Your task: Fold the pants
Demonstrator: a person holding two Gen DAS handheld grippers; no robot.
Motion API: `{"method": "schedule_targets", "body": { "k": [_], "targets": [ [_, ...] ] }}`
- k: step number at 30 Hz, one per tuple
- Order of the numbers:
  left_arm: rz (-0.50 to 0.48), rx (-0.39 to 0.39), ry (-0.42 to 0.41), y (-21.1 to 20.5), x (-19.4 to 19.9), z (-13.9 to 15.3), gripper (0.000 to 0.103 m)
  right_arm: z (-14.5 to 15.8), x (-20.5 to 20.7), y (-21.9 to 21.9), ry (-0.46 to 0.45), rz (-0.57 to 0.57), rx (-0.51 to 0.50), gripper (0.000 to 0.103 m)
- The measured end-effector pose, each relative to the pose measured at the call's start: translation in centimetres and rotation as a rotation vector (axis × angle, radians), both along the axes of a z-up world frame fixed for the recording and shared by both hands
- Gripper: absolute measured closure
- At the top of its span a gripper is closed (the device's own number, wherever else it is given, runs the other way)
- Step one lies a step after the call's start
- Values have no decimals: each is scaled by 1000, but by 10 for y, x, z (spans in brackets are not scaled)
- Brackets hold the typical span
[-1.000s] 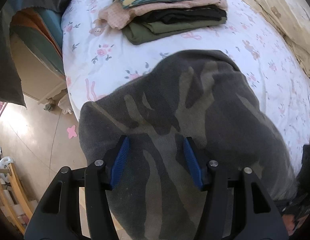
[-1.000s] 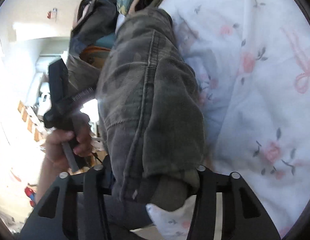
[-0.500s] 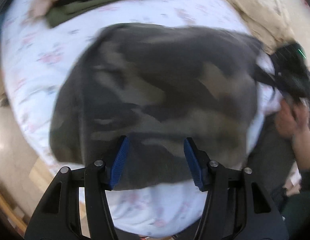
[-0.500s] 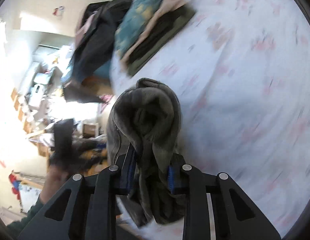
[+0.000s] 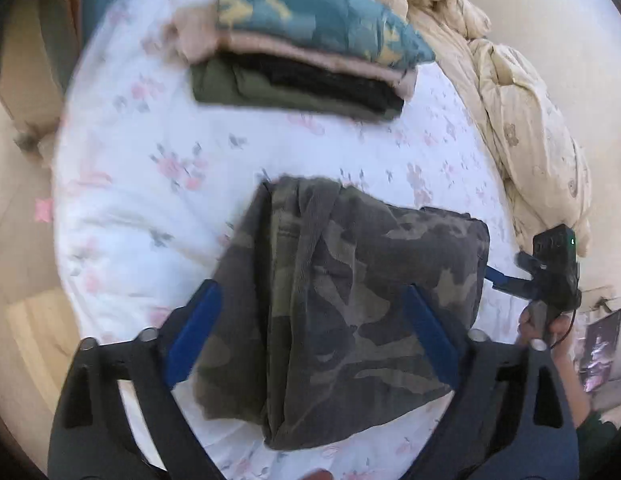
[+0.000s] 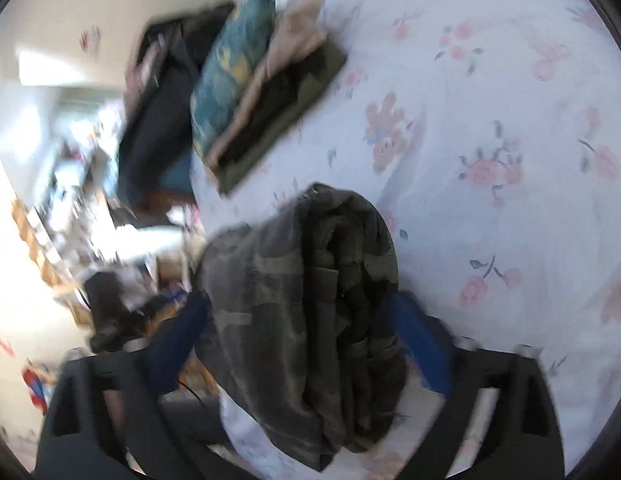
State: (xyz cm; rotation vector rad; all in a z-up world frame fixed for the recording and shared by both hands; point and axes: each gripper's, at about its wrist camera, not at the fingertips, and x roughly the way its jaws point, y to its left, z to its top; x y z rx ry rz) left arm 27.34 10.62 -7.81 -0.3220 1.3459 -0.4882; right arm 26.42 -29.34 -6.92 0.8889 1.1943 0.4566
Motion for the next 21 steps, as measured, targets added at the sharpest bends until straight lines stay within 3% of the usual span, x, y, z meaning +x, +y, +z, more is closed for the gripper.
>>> {"method": "schedule_targets", "body": {
  "k": [3,6,9,14,18,21],
  "targets": [
    [-107,51,-37,-26,1,-15,10,-11,-7,8,25,-40,-8,0],
    [-190,105,3,-45,3,-38,10,-38,-6,33,76,0,25,0],
    [-230,126,44,-45,3,-61,9,-52,-7,43,31,-16,-39,0],
    [-264,115,15,-43,0,-68,11,-70,-8,45,17,-19,3,0],
    [-252,80,19,-41,-5,-65,27,-68,-9,44,33,-22,2,0],
    [-271,144,-28,-53,-15,-58,53,-70,-7,50,30,12,-12,0]
  ]
}}
